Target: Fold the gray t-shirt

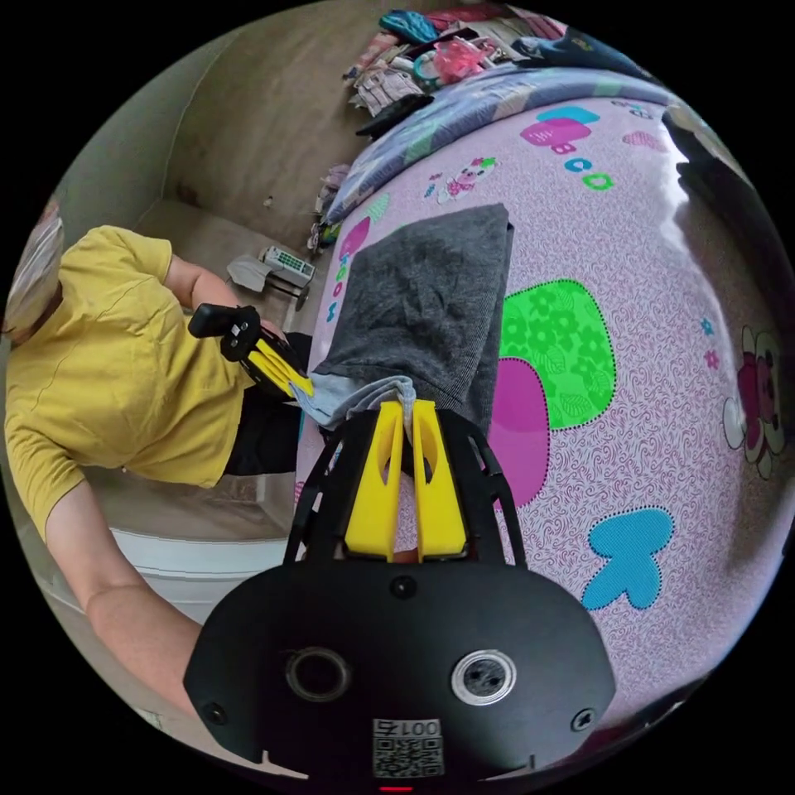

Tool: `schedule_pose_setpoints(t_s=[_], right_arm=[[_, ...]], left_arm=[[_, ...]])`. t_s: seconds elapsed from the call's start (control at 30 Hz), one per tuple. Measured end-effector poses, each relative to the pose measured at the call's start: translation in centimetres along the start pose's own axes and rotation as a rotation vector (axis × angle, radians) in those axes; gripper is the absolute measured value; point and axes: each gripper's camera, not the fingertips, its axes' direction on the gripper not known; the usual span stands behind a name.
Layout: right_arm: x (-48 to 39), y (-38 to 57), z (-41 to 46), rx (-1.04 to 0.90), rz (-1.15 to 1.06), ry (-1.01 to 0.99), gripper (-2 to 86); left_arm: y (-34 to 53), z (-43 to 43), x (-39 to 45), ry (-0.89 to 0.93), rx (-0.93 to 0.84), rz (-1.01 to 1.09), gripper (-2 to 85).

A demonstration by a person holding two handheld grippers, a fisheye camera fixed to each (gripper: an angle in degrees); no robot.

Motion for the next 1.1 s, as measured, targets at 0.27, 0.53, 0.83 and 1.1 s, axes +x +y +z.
schedule_pose_setpoints(t_s=[0.27,0.53,0.83,1.1], right_arm=[[0.5,5.7,1.7,-0.032,0.111,0.000,1.9],[-0.2,8.8,0.6,-0.006,0.165,-0.055,1.0],[-3.2,13.3,-3.6,0.146,0.195,0.005,0.7],[-5.6,10.1,-1.6,0.347,0.095,0.154,0.7]], left_arm=[[-1.6,3.5,5.7,-0.077,-0.097,0.146,-1.0],[-3.2,3.5,6.6,0.012,-0.099,0.167,0.2],[-3.0,-0.4,6.3,0.128,-0.046,0.207,-1.2],[-5.4,-2.1,-2.6,0.106,0.078,-0.254,-1.3]])
